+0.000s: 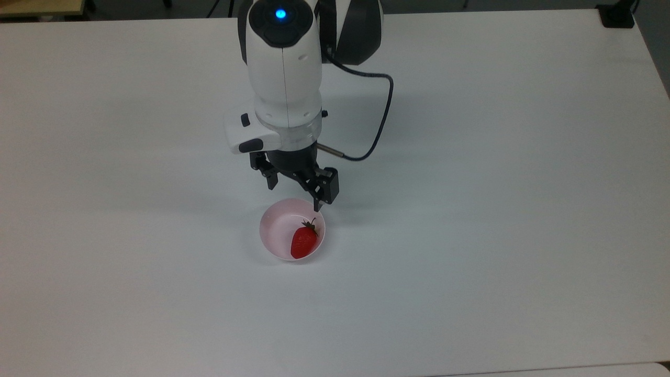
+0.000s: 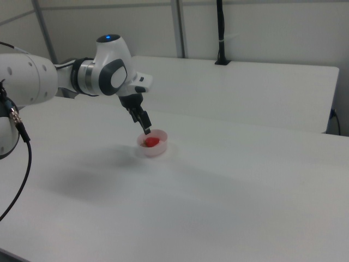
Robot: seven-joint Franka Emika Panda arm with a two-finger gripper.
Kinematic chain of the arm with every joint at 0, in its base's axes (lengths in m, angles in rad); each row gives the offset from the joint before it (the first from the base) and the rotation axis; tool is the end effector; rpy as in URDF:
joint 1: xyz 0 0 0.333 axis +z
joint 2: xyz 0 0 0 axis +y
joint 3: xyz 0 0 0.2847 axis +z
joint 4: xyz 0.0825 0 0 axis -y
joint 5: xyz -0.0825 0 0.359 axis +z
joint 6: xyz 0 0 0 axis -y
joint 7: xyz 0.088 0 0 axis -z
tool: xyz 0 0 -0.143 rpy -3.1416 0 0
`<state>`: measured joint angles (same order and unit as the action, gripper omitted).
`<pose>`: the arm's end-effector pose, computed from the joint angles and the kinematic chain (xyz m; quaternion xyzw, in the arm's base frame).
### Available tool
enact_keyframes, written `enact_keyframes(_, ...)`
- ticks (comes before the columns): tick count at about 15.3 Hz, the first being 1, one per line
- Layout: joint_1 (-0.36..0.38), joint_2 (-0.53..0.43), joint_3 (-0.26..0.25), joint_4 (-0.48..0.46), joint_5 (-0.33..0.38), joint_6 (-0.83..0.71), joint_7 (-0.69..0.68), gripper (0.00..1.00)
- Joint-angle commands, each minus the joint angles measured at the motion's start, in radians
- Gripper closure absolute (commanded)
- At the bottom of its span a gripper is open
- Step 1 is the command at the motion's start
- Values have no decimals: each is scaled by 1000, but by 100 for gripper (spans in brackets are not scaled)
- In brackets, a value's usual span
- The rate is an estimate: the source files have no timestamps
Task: Pick up strawberry from bowl
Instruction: 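Lower the open gripper into the bowl and close on the strawberry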
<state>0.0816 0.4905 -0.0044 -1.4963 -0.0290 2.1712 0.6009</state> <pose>0.6794 0.0510 0.3513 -0.9636 0.2506 -0.0914 0.0177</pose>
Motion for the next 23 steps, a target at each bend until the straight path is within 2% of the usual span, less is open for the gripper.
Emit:
enact_keyframes(1,3,54,-8,25,15,47,231,14)
enact_keyframes(4,0,76,-9,27,14,71,319,14)
enact_keyframes(8,-3,97,-9,27,15,91,335,23)
enact_keyframes(23,3,154,-9,27,15,193,341,30)
